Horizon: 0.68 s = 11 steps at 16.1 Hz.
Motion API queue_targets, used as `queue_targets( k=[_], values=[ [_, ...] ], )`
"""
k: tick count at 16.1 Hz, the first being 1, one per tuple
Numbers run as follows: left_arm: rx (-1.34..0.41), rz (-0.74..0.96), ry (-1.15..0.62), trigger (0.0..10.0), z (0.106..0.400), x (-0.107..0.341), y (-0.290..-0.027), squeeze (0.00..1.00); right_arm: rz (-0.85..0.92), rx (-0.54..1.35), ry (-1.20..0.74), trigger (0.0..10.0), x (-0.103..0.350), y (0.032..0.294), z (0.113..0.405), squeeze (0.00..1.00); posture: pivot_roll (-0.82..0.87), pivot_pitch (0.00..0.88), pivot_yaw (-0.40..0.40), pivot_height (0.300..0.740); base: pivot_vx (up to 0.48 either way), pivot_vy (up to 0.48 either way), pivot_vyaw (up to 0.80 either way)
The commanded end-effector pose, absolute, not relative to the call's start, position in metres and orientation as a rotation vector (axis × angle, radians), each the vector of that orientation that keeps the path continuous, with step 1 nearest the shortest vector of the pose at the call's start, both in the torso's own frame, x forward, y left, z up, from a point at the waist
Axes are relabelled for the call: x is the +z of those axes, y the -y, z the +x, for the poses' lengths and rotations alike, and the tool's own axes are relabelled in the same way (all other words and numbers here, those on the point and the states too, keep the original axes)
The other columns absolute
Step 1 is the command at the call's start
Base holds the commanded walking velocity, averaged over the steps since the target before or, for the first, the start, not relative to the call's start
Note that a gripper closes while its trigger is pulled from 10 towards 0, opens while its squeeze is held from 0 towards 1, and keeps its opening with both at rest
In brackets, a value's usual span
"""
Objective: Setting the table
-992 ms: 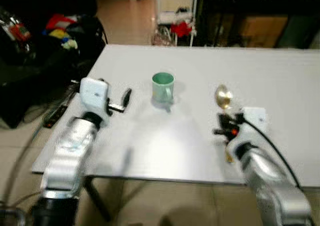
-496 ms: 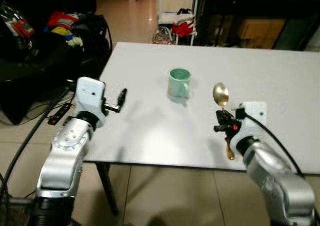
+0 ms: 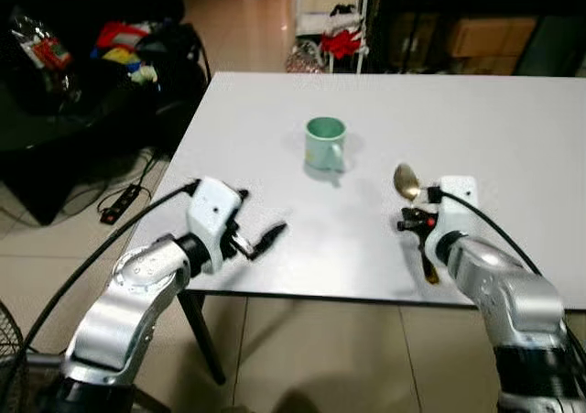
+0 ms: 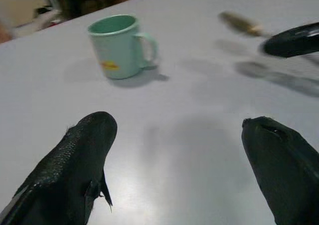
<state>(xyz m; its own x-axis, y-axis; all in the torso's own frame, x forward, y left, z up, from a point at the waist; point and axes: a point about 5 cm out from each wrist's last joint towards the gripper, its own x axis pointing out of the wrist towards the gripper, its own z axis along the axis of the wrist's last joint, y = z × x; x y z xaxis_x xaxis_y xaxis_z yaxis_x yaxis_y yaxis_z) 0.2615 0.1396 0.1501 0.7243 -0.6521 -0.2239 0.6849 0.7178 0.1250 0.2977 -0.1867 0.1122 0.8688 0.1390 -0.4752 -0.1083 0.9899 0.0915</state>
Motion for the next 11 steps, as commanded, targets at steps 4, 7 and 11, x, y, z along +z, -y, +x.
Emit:
queue_targets(
  k=[4,7,11],
  values=[
    [-0.855,0.191,-0.196,10.0,0.251,0.154,-0.134,0.0,0.059,0.125,-0.529,10.0,0.105,0.201,0.315,0.0,0.04,0.006,0.058,0.74,0.0,0.0,0.0],
    [-0.913,0.185,-0.224,10.0,0.243,0.155,-0.134,0.0,0.065,0.099,-0.571,10.0,0.097,0.214,0.322,0.0,0.05,0.022,0.059,0.74,0.0,0.0,0.0],
    [-0.926,0.182,-0.238,10.0,0.239,0.156,-0.135,0.0,0.089,0.102,-0.589,10.0,0.091,0.218,0.328,0.0,0.05,0.023,0.054,0.74,0.0,0.0,0.0]
  ],
)
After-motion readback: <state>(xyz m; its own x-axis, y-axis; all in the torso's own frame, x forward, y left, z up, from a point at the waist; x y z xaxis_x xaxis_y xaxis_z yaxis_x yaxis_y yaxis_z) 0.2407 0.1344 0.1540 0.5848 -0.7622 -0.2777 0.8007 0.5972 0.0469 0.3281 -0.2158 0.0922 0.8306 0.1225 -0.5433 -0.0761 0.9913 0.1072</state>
